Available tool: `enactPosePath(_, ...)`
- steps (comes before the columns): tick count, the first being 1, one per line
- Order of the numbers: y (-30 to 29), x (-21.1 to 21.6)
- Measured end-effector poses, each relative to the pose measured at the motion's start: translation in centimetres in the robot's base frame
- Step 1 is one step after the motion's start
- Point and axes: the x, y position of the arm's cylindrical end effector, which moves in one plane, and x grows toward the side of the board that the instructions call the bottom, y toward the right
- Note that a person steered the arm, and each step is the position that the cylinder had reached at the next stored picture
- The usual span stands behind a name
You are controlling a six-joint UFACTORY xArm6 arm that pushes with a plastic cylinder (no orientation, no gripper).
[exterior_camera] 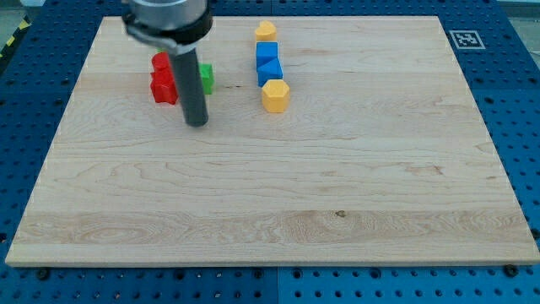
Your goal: Move your arm closer to the green circle
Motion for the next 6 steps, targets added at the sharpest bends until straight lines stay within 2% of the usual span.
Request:
enactPosePath(1, -6.4, -1.6)
enactPosePath(2, -11.1, -10.2)
enactPosePath(3, -13.2, -19.1)
enactPosePath(4, -12.1, -23.1)
enactPosePath(6, -10.3, -22.5)
